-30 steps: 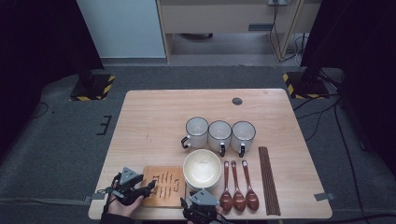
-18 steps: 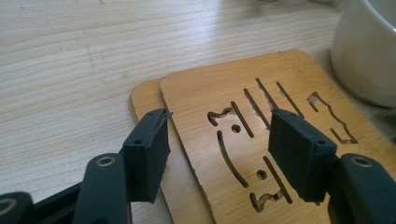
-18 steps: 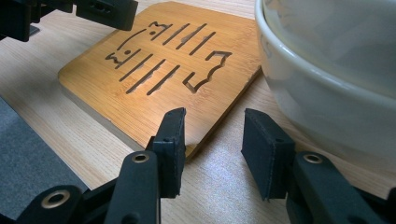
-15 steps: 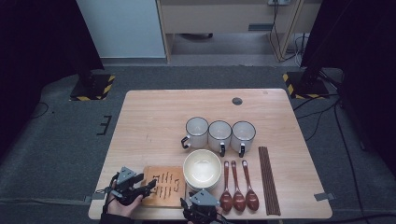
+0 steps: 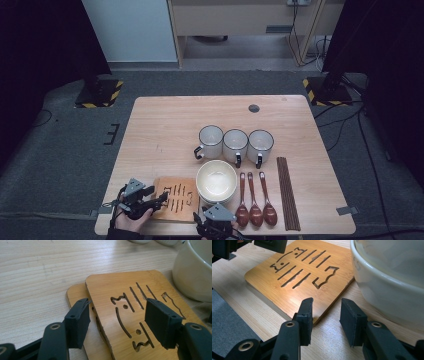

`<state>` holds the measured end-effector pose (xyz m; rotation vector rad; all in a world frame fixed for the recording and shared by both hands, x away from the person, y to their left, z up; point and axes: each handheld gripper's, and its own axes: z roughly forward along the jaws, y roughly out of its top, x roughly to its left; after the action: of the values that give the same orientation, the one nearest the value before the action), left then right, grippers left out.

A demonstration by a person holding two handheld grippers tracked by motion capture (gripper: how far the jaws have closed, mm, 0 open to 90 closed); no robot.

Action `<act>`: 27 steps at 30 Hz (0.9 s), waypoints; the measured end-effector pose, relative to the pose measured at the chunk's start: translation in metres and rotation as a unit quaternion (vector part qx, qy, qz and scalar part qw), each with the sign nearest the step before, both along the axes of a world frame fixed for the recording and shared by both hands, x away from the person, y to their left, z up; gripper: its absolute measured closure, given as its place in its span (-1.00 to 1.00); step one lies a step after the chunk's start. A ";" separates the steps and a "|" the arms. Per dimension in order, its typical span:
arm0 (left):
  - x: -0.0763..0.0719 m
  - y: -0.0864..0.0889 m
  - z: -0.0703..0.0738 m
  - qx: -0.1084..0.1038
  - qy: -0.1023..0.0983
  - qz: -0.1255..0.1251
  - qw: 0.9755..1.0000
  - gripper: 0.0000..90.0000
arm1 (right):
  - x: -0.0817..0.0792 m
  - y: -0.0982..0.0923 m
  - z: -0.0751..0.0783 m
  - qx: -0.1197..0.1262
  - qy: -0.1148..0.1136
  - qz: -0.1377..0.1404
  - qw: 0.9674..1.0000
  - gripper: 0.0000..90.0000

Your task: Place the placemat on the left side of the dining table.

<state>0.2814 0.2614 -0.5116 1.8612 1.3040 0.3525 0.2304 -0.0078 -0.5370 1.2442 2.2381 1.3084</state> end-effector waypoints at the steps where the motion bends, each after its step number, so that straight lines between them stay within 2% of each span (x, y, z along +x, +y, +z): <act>1: 0.000 0.000 0.000 -0.001 0.001 -0.001 1.000 -0.21 | 0.000 0.000 0.000 0.000 0.000 0.000 1.000 0.39; 5: 0.001 -0.001 -0.001 -0.005 0.004 -0.003 1.000 -0.22 | 0.000 -0.001 -0.001 -0.001 0.003 0.001 1.000 0.41; 9: 0.003 -0.001 -0.002 -0.025 0.013 -0.010 1.000 -0.24 | 0.000 -0.002 -0.002 0.000 0.009 0.000 1.000 0.42; 15: 0.006 -0.005 -0.004 -0.052 0.024 -0.029 0.998 -0.26 | 0.001 -0.002 -0.004 0.000 0.005 0.004 1.000 0.42; 18: 0.008 -0.008 -0.004 -0.058 0.029 -0.038 0.997 -0.26 | 0.001 -0.003 -0.004 0.000 0.006 0.005 1.000 0.42; 23: 0.009 -0.012 -0.005 -0.061 0.036 -0.051 0.996 -0.19 | 0.002 -0.003 -0.005 0.000 0.007 0.005 1.000 0.42; 27: 0.010 -0.018 -0.004 -0.070 0.059 -0.060 0.994 -0.06 | 0.002 -0.003 -0.005 0.002 0.007 0.005 1.000 0.42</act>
<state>0.2911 0.2431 -0.5159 1.8526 1.2544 0.0864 0.2323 -0.0108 -0.5423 1.2495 2.2561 1.3125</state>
